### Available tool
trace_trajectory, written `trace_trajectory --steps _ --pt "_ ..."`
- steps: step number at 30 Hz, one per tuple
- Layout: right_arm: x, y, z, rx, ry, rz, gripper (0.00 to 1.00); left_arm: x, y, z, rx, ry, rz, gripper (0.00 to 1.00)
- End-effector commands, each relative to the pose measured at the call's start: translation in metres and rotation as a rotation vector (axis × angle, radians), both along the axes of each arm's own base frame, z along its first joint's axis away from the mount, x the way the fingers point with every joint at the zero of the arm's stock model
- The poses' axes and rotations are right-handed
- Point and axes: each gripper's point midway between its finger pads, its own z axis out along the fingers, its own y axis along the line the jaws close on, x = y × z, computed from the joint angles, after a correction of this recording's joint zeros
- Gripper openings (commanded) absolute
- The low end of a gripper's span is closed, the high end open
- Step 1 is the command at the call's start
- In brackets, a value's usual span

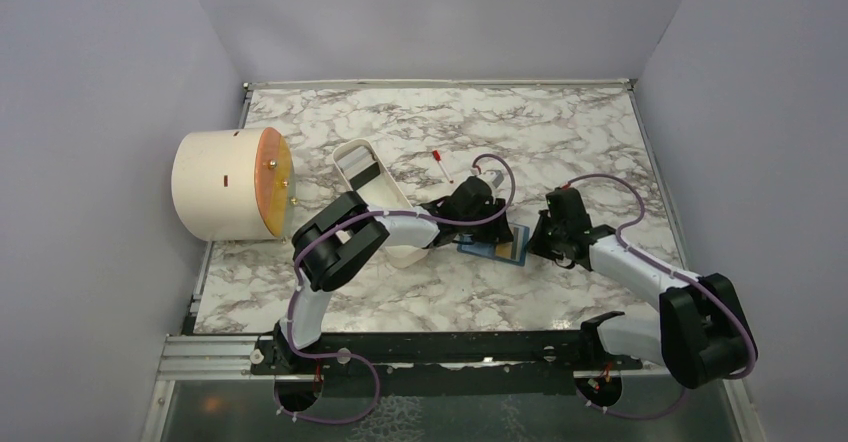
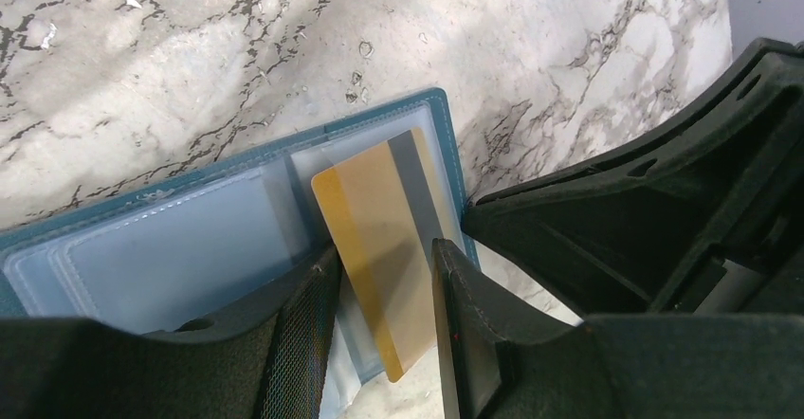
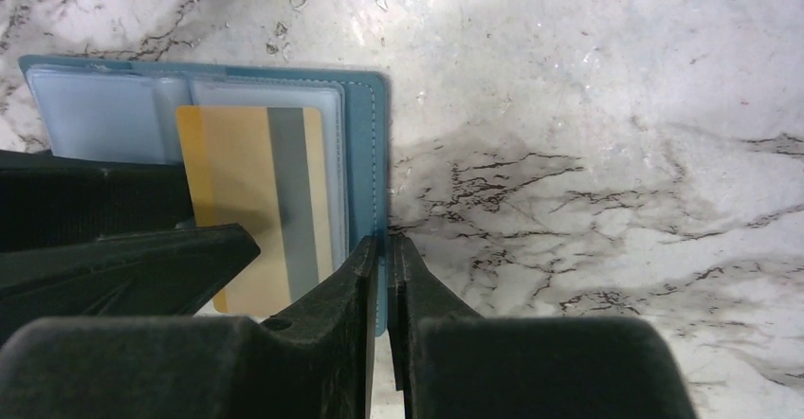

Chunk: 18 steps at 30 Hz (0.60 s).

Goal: Put the credit cards into the card holder
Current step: Insert the credit card into the card holder.

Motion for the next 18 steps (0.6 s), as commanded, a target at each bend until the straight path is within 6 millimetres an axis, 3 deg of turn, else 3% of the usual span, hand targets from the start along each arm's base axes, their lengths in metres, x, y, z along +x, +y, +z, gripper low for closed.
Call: trace_trajectory --steps 1,9,18 --pt "0.015 0.000 0.003 -0.020 -0.033 -0.008 0.09 0.008 0.009 0.008 0.062 -0.082 0.015 0.43" --pt "0.021 0.004 0.002 -0.009 -0.061 0.015 0.08 -0.003 -0.005 0.006 0.024 -0.091 -0.053 0.36" --pt "0.023 0.004 0.001 -0.014 -0.067 0.024 0.08 -0.004 -0.011 0.016 0.000 -0.119 -0.087 0.37"
